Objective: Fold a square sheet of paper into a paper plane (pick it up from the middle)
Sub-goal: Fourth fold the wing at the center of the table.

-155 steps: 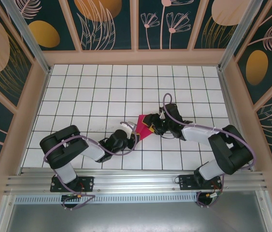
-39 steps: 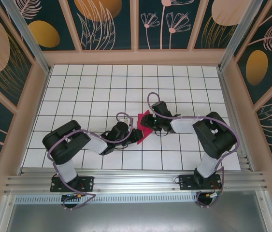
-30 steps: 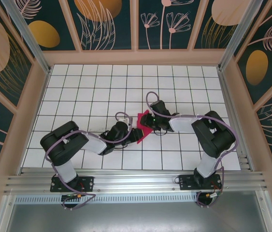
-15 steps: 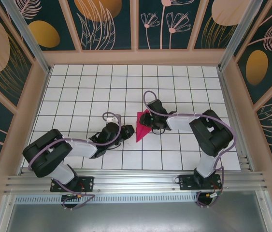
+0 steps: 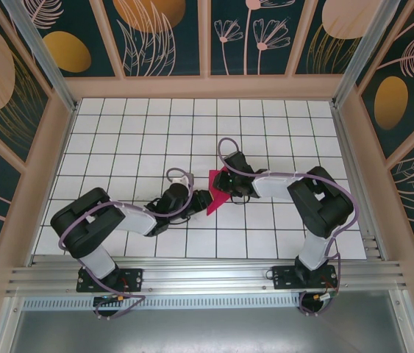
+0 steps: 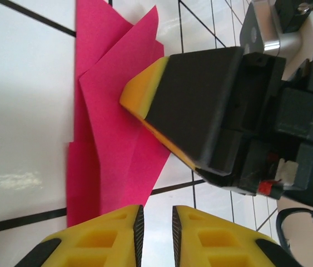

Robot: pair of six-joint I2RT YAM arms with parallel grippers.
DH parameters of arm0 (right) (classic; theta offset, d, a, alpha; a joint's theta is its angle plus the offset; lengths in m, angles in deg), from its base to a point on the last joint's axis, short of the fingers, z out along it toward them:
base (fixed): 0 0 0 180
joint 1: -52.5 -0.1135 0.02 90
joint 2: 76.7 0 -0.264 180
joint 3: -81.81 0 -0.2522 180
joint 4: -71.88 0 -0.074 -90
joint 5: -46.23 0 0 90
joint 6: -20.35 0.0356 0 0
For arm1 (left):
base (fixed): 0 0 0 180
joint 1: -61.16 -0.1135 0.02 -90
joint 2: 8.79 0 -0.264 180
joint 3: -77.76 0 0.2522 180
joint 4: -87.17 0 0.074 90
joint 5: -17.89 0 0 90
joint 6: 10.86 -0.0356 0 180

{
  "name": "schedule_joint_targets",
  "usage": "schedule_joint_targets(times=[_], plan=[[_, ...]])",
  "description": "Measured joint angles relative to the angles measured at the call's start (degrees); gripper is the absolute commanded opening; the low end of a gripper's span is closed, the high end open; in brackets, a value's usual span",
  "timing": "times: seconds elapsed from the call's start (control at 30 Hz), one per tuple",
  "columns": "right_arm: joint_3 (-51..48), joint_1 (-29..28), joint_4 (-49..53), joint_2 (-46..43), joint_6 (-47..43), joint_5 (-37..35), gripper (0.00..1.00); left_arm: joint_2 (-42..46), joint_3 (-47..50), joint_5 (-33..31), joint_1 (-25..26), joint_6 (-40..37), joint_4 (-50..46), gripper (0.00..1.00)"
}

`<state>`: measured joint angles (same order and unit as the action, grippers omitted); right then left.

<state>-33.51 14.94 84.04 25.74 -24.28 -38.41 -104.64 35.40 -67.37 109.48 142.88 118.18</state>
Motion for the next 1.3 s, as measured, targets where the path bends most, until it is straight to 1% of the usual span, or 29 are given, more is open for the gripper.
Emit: schedule_joint_targets(times=[0.13,0.43,0.87,1.3], plan=[[0.0,0.0,0.0,0.0,0.0,0.0,0.36,-0.6,-1.7,0.0,0.0,-0.3,-0.1,0.22],[0.0,0.0,0.0,0.0,0.0,0.0,0.36,-4.6,-5.1,-0.1,-0.1,-1.2,-3.0,0.12],[0.0,0.0,0.0,0.0,0.2,0.1,0.36,-6.8,-6.6,-0.3,-0.3,-1.6,-6.3,0.12],[0.0,0.0,-0.1,0.1,0.2,0.1,0.36,-8.0,-7.1,-0.3,-0.4,-1.6,-6.6,0.11]])
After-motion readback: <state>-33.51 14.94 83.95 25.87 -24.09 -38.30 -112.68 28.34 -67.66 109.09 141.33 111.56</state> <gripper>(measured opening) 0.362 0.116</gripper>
